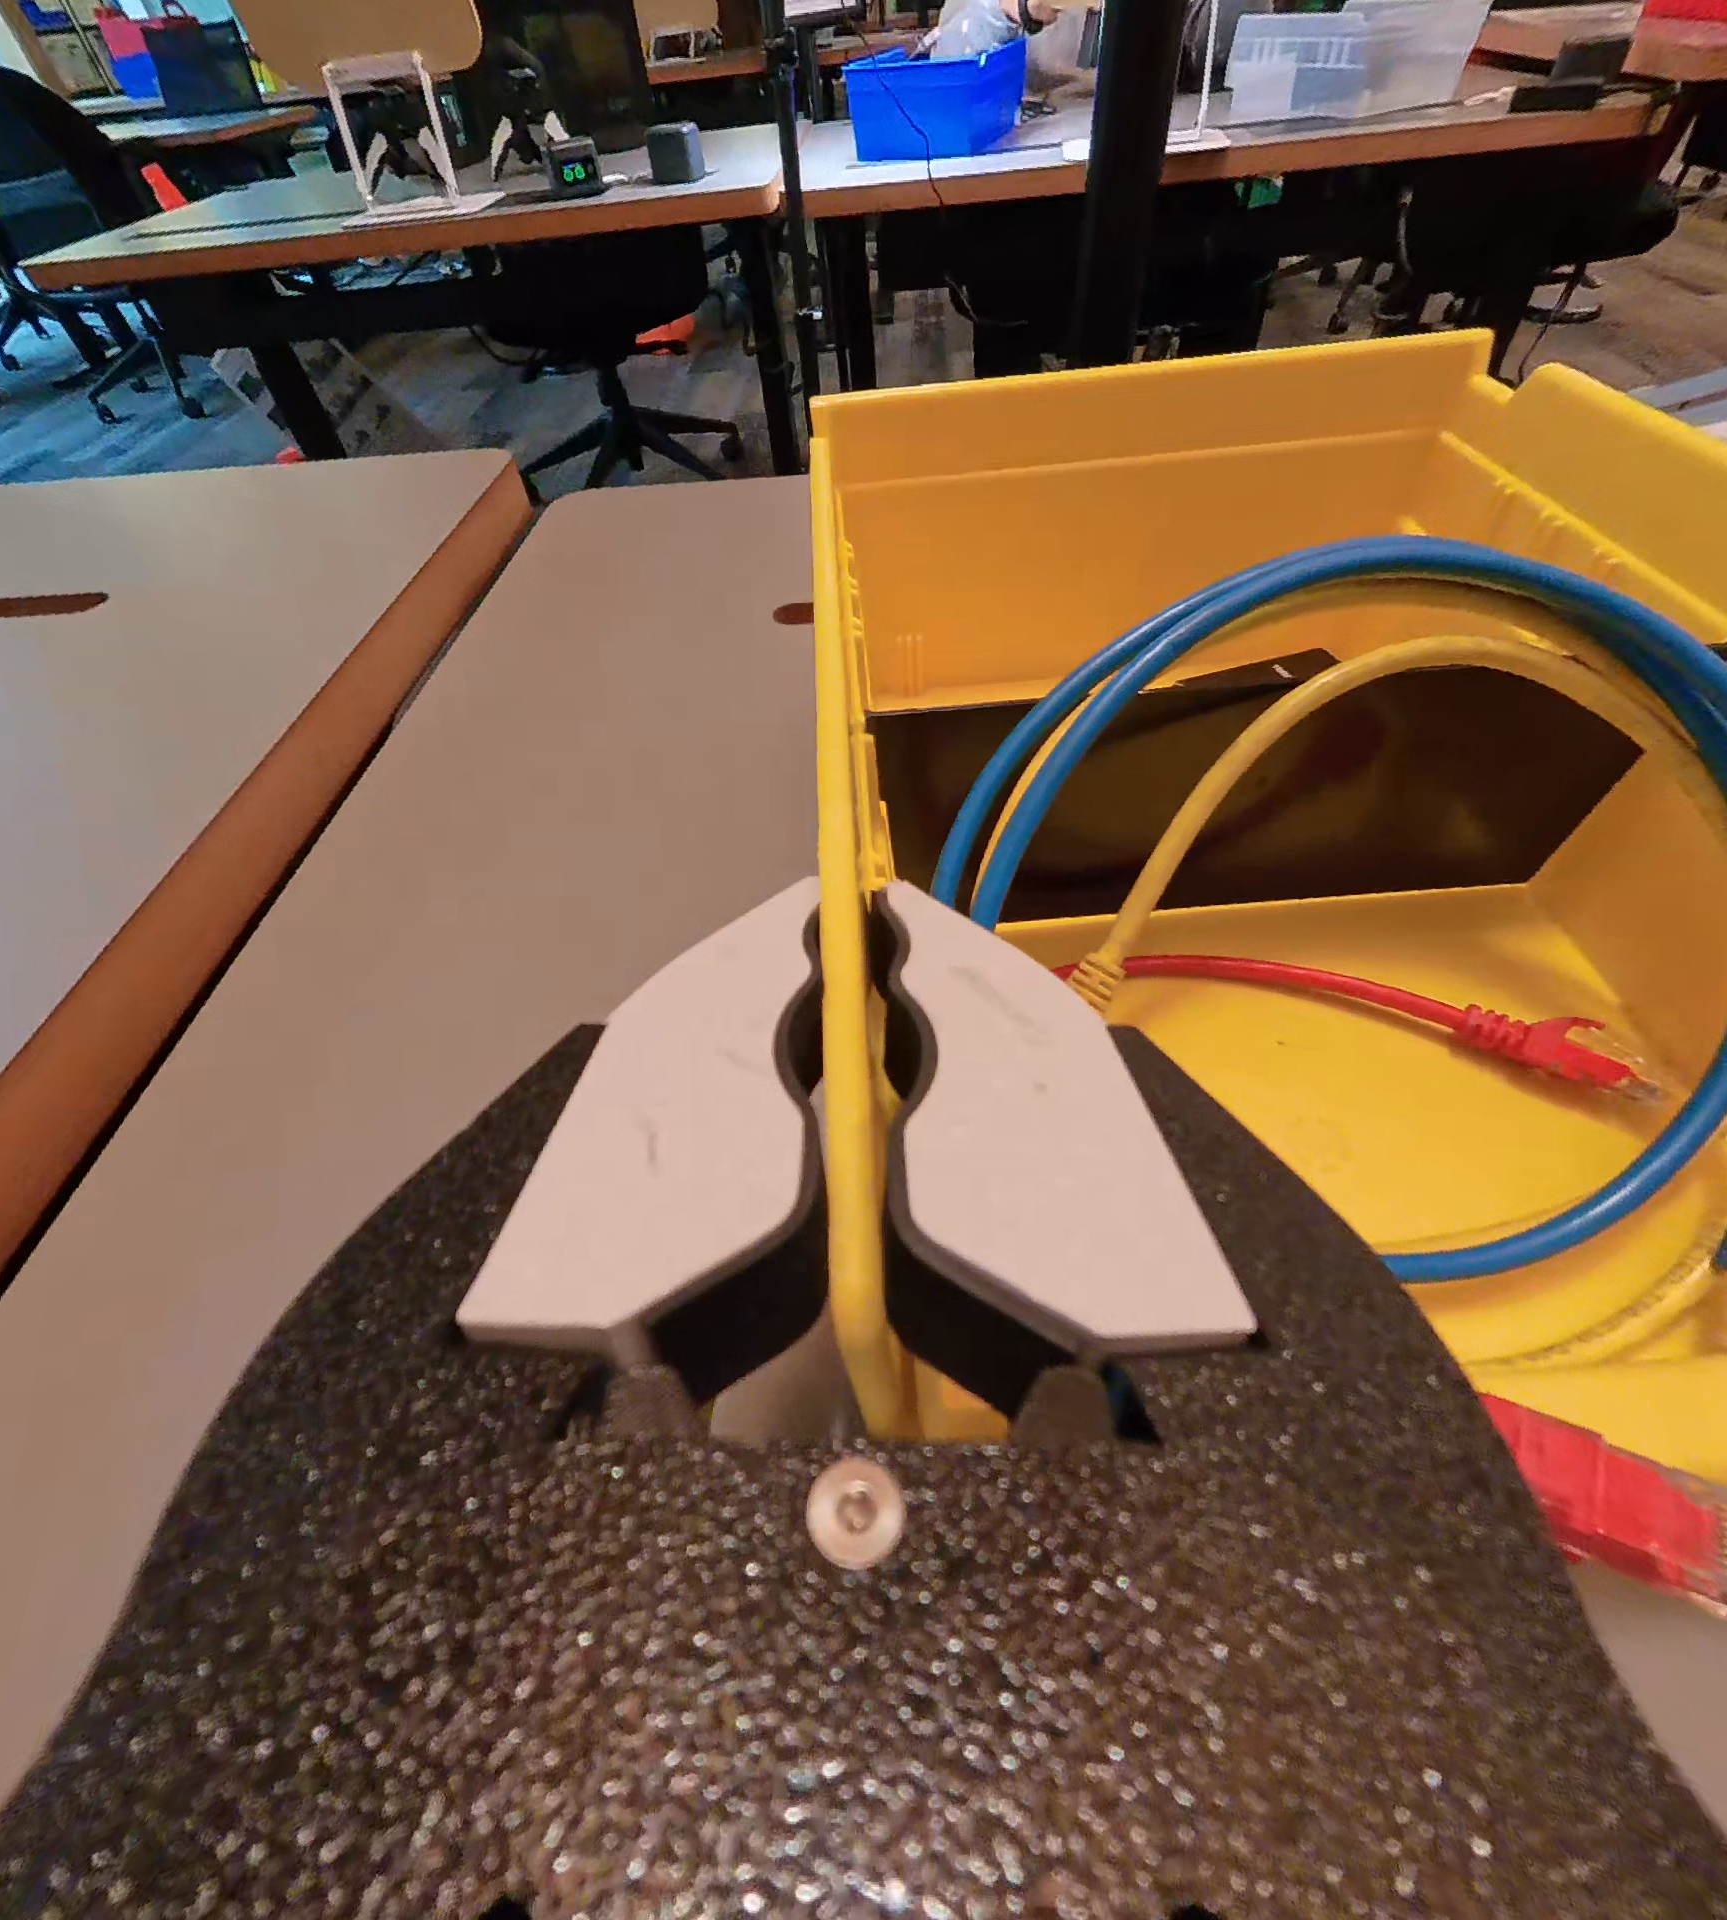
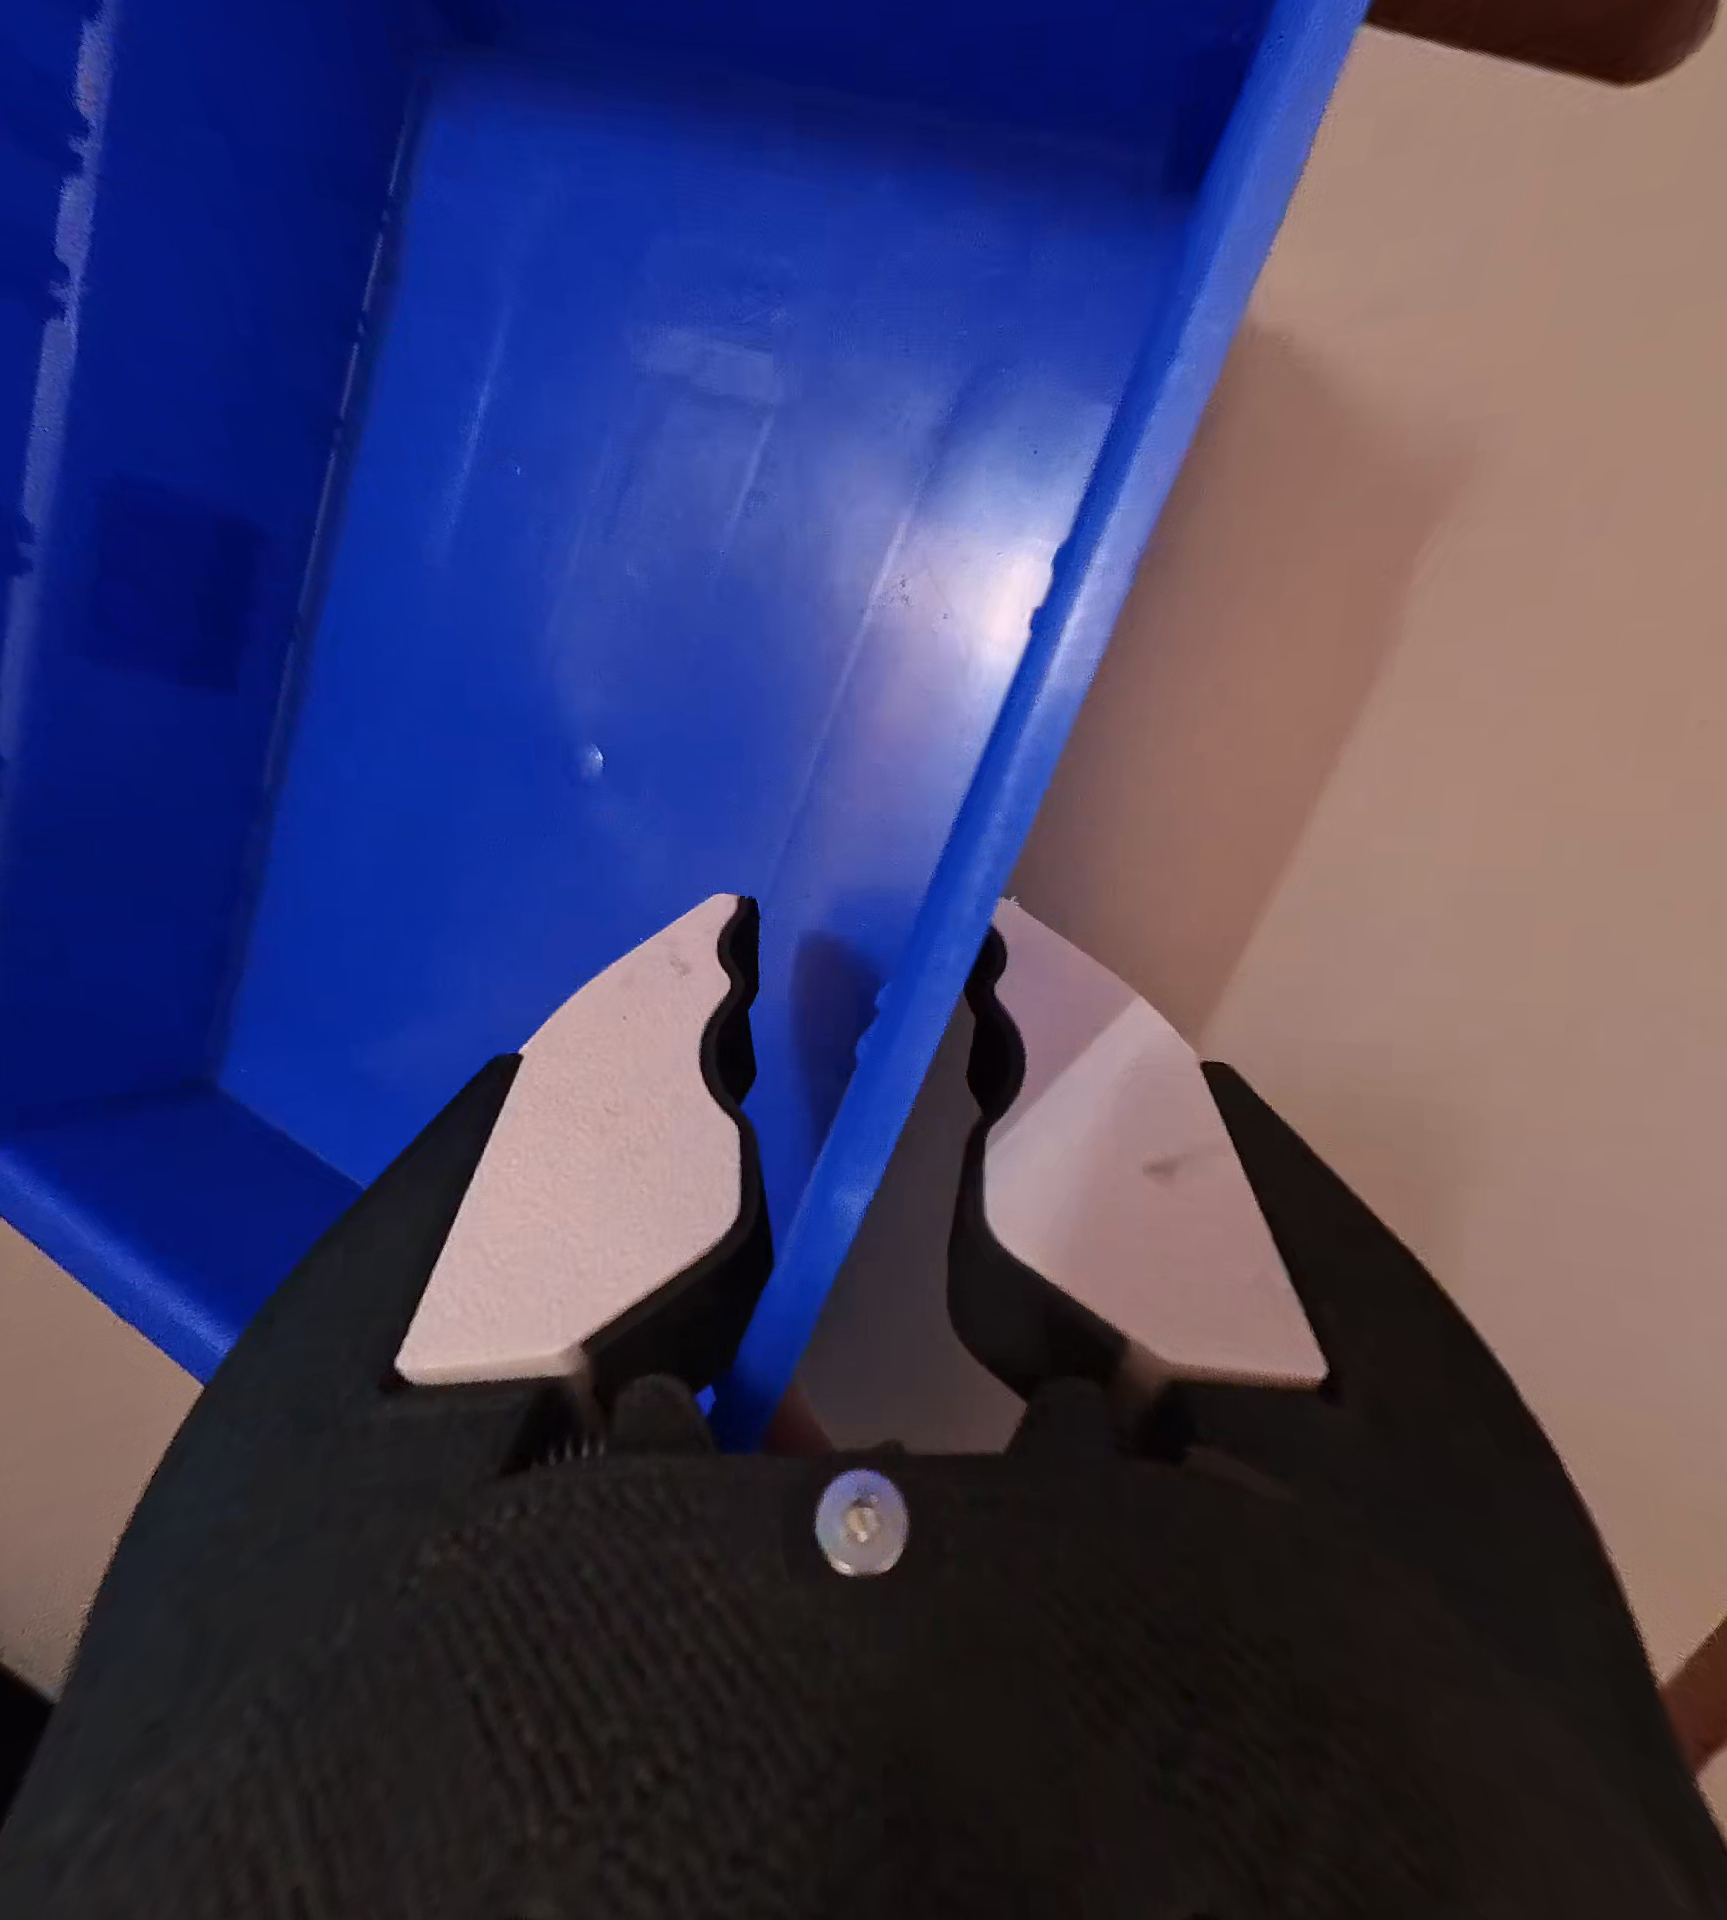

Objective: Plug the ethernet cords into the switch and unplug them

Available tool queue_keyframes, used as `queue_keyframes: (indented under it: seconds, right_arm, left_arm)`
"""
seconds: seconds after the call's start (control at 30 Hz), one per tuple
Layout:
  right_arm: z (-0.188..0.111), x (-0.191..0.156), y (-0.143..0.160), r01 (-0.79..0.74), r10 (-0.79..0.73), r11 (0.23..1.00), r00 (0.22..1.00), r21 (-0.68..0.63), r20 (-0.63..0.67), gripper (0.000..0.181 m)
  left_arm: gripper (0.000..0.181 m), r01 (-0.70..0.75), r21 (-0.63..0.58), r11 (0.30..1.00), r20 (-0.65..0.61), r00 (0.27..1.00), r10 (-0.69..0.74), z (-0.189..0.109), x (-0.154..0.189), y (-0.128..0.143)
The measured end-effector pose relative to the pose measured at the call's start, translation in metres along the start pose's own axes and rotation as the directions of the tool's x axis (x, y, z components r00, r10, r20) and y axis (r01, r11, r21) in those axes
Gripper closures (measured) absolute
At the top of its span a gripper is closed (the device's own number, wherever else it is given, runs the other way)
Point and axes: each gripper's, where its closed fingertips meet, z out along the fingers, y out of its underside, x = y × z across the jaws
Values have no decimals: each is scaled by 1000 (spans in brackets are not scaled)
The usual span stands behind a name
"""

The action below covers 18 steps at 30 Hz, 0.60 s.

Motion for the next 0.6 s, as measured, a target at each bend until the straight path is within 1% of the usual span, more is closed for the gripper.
queue_keyframes:
  seconds: [0.07,0.2,0.23,0.27,0.3,0.4,0.43,0.5,0.53,0.6]
  right_arm:
    - [8,3,-1,19,-19,999,1000,-35,1,144]
    - [27,1,-13,30,-29,999,999,-30,38,144]
    - [33,-1,-14,42,-40,999,998,-23,57,144]
    - [36,-4,-20,29,-30,1000,995,12,90,143]
    - [37,-6,-22,-4,2,1000,995,21,104,141]
    - [36,-5,-23,26,-29,999,997,35,65,140]
    - [35,-2,-23,30,-31,999,999,35,31,136]
    - [26,7,-18,58,-56,998,995,27,-80,122]
    - [16,10,-18,84,-77,996,986,40,-148,115]
    - [-13,13,-20,127,-92,987,944,94,-316,101]
  left_arm:
    - [176,12,0,1000,-7,1000,-12,10,0,-3]
    - [176,7,0,1000,-8,1000,-7,19,0,-6]
    - [177,20,1,1000,-10,1000,-20,20,0,-6]
    - [177,31,1,1000,-10,999,-31,21,1,-7]
    - [177,24,0,1000,-8,1000,-24,21,1,-6]
    - [177,1,-3,1000,-2,1000,-1,21,1,-6]
    - [177,9,-3,1000,-2,1000,-9,21,1,-6]
    - [176,19,-7,1000,-1,1000,-19,21,1,-6]
    - [177,22,-15,1000,-2,1000,-22,21,1,-6]
    - [174,18,-58,998,-15,1000,-19,20,3,-4]
